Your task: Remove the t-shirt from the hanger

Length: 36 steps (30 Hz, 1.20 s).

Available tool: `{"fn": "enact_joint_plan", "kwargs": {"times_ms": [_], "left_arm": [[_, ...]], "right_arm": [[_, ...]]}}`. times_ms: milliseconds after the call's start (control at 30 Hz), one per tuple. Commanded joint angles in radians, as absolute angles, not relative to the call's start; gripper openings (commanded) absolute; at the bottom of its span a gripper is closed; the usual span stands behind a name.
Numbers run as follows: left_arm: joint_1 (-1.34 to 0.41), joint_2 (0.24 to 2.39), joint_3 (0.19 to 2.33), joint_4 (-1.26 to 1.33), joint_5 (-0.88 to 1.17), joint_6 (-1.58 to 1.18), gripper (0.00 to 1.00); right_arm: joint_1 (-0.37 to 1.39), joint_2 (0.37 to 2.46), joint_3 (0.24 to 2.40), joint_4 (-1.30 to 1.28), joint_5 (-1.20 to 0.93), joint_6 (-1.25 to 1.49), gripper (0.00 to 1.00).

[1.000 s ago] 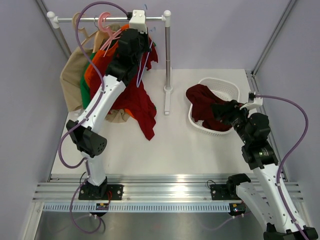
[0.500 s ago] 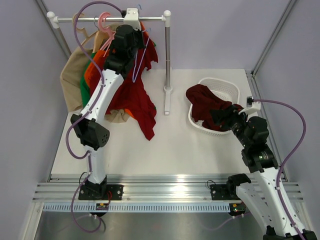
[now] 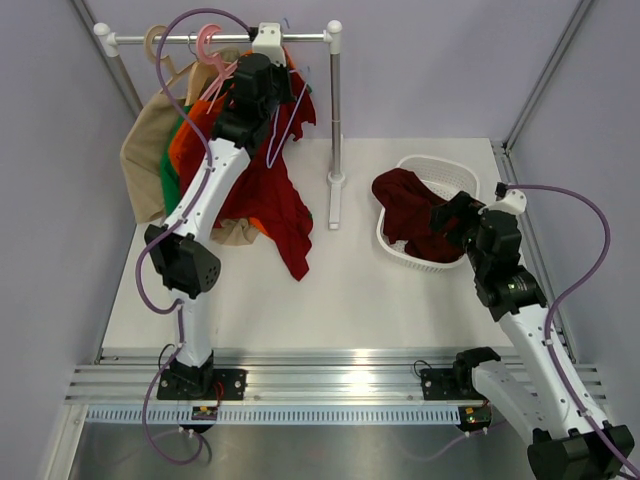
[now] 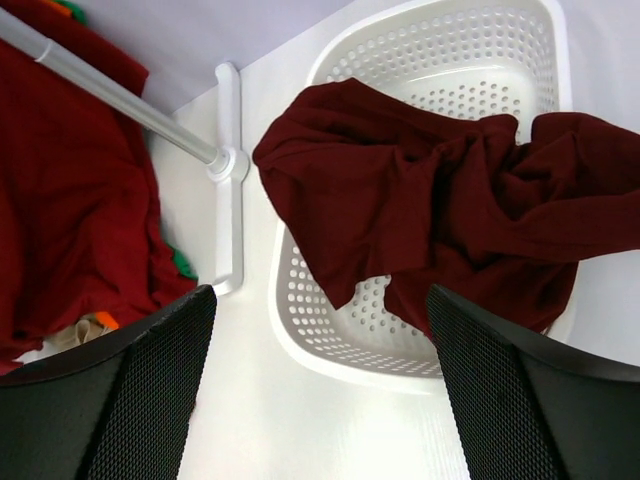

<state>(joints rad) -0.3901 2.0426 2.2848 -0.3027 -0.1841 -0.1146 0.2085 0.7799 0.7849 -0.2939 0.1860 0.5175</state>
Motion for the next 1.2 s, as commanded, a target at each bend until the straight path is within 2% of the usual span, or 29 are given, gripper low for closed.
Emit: {"fn": "enact_joint_plan", "kwargs": {"times_ms": [0, 133, 233, 267, 300, 333, 367, 400, 567, 600, 667, 833, 933, 1033, 1167], "left_arm": [[-0.373, 2.033, 2.263, -0.255, -0.146, -0.133, 0.03], [-0.371, 2.040, 2.237, -0.255, -0.138, -0.140, 0.07], [-0.371, 2.025, 2.217, -0.246, -0.133, -0.140, 0.24], [-0.371, 2.019, 2.209, -0.241, -0.144, -0.141, 0.38], [-0.371, 2.008, 2.186, -0.233, -0.149, -0.140, 0.46], [-0.371, 1.985, 2.174, -0.215, -0.149, -0.137, 0.60], [-0.371, 1.976, 2.165, -0.210, -0.150, -0.135, 0.60], [-0.371, 1.968, 2.155, -0.209, -0.153, -0.129, 0.69], [-0.368, 1.908, 2.135, -0.209, -0.150, -0.126, 0.88], [-0.368, 1.899, 2.132, -0.207, -0.150, -0.129, 0.94], [-0.368, 1.872, 2.125, -0.209, -0.152, -0.133, 0.99], [-0.368, 1.784, 2.086, -0.206, -0.158, -0.158, 0.99], [-0.368, 1.709, 2.027, -0.190, -0.161, -0.172, 0.99], [-0.368, 1.643, 1.968, -0.187, -0.179, -0.176, 0.99], [-0.368, 1.562, 1.890, -0.186, -0.192, -0.195, 0.99]], "right_arm": [[0.210, 0.807, 0.834, -0.235, 0.255, 0.532, 0.93], [0.210, 0.837, 0.847, -0.225, 0.330, 0.500, 0.95], [0.209, 0.900, 0.888, -0.223, 0.353, 0.473, 0.97], [0.207, 0.917, 0.919, -0.227, 0.356, 0.469, 0.97], [0.203, 0.955, 0.931, -0.230, 0.365, 0.460, 0.96], [0.193, 0.975, 0.957, -0.233, 0.365, 0.459, 0.95], [0.183, 0.991, 0.968, -0.239, 0.365, 0.460, 0.95], [0.157, 1.015, 0.972, -0.238, 0.364, 0.457, 0.94], [0.023, 1.087, 0.989, -0.239, 0.310, 0.456, 0.84], [0.008, 1.095, 0.986, -0.233, 0.279, 0.460, 0.83], [-0.066, 1.123, 0.977, -0.239, 0.259, 0.469, 0.77], [-0.118, 1.163, 0.945, -0.222, 0.202, 0.508, 0.76], [-0.144, 1.192, 0.946, -0.264, 0.158, 0.517, 0.79], [-0.146, 1.164, 0.916, -0.281, 0.166, 0.520, 0.88], [-0.146, 1.095, 0.848, -0.301, 0.109, 0.525, 0.87]]}}
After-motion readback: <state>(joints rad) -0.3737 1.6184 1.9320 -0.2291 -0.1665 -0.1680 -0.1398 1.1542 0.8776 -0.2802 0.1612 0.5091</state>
